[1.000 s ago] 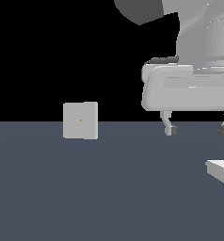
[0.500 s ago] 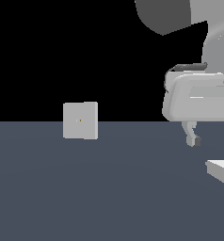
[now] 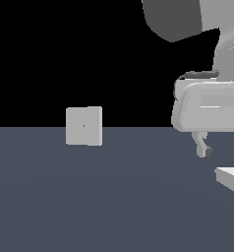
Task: Plug the charger into the wall socket.
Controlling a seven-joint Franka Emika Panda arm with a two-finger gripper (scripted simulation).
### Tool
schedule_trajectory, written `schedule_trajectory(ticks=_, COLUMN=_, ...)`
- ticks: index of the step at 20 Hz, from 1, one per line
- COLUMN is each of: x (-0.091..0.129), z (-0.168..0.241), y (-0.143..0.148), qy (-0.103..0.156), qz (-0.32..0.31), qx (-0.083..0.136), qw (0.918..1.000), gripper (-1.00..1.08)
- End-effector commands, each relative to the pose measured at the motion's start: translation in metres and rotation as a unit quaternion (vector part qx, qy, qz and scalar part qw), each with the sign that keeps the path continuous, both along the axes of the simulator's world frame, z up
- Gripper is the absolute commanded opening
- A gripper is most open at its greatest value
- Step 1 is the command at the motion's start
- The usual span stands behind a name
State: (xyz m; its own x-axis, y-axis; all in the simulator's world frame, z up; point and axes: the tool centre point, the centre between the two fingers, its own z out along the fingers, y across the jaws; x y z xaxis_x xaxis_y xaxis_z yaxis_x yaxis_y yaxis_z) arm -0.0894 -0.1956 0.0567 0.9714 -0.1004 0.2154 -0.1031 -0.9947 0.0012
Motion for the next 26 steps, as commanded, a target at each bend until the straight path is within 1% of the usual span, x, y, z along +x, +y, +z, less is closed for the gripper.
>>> schedule_trajectory(ticks=1, x=-0.001, z=-0.007, y=0.000, qy=0.000, qz=0.000, qx=0.000, qw=1.0000, gripper=1.00)
schedule_trajectory(ticks=8, x=-0.001, z=-0.036, y=0.000, qy=0.000, qz=0.000, qx=0.001, qw=1.0000, gripper=1.00)
schedule_trajectory(ticks=14, x=0.000, z=-0.045, y=0.000, qy=0.000, qz=0.000, qx=0.001, qw=1.0000, gripper=1.00)
schedule_trajectory(ticks=15, x=0.000, z=-0.045, y=0.000, qy=0.000, qz=0.000, qx=0.001, qw=1.0000, gripper=-1.00)
schedule_trajectory(ticks=26, x=0.000, z=-0.045, y=0.000, qy=0.000, qz=0.000, qx=0.001, qw=1.0000, gripper=-1.00)
